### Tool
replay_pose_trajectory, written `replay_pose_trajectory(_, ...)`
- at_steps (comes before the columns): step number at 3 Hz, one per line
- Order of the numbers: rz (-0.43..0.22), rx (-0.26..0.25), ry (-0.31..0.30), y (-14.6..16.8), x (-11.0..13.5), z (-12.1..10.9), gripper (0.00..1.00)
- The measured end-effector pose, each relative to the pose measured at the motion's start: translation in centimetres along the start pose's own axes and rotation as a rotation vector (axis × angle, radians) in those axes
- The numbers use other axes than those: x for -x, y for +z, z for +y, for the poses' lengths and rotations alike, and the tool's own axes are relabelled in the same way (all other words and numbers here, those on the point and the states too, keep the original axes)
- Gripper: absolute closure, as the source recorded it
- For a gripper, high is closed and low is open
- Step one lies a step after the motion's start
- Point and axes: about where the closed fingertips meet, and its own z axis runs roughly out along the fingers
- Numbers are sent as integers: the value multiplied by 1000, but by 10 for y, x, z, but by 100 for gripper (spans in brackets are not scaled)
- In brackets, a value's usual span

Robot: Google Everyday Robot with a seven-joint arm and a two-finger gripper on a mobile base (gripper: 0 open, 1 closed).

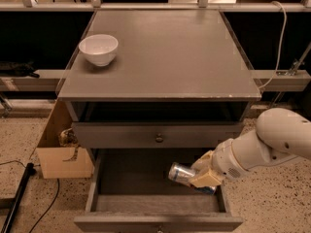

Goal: Place redbull can into middle drawer

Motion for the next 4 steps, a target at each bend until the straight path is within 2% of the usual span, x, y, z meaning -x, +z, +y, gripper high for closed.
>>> replay_pose_trajectory(2,-5,5,47,46,-16,-28,100)
replay_pose_trajectory(3,6,33,119,107,-40,-65,100)
replay_pose_trajectory(4,6,37,120,109,-40,-65,100)
